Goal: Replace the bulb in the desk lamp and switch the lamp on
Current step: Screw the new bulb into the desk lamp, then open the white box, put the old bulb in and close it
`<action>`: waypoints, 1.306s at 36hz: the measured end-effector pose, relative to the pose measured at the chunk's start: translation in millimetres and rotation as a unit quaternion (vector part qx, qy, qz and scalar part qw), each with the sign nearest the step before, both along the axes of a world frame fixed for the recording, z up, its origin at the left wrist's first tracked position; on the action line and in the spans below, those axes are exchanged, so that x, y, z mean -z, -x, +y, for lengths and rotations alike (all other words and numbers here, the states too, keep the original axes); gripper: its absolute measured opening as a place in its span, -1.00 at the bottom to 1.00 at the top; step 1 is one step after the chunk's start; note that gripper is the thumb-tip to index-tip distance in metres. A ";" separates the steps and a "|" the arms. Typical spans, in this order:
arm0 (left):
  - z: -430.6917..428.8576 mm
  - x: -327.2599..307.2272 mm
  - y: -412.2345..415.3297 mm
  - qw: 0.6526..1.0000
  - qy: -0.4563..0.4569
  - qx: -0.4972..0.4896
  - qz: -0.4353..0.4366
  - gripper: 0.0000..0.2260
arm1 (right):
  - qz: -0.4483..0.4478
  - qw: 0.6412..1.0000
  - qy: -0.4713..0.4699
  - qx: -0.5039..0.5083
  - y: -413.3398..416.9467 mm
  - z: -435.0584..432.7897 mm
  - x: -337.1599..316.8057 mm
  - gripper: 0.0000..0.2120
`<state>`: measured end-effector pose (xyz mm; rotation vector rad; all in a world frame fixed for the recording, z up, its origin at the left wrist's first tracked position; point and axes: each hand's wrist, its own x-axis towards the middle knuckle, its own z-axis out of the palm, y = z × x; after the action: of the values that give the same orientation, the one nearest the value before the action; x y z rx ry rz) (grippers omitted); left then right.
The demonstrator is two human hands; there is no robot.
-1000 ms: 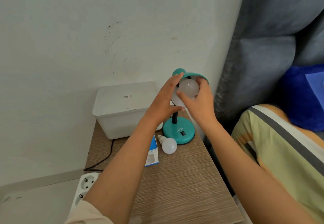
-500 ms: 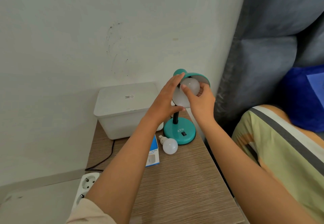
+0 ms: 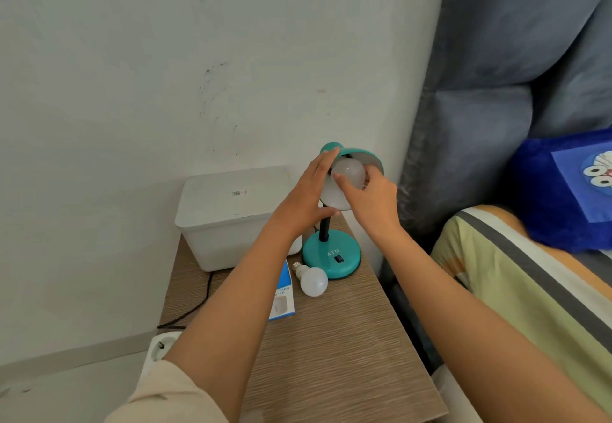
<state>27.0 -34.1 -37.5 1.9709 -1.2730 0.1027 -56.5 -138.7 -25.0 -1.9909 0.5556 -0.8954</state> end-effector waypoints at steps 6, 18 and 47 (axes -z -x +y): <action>8.1 -10.3 11.5 0.999 -0.021 -0.009 -0.027 -0.13 | 0.065 0.996 0.057 -0.008 16.3 0.8 -5.5 -0.67; 61.8 -7.5 22.7 0.980 -0.167 -0.101 -0.051 -0.32 | 0.191 0.970 0.123 -0.081 51.2 42.7 18.5 -0.60; 177.1 75.5 -98.3 0.919 0.059 -0.305 0.242 -0.12 | 0.176 0.968 -0.030 -0.177 -98.4 44.1 81.9 0.03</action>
<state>125.3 143.0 -113.0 2.0491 -0.3070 -0.0069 42.0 -94.6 -107.0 -2.1169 0.3952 -0.3046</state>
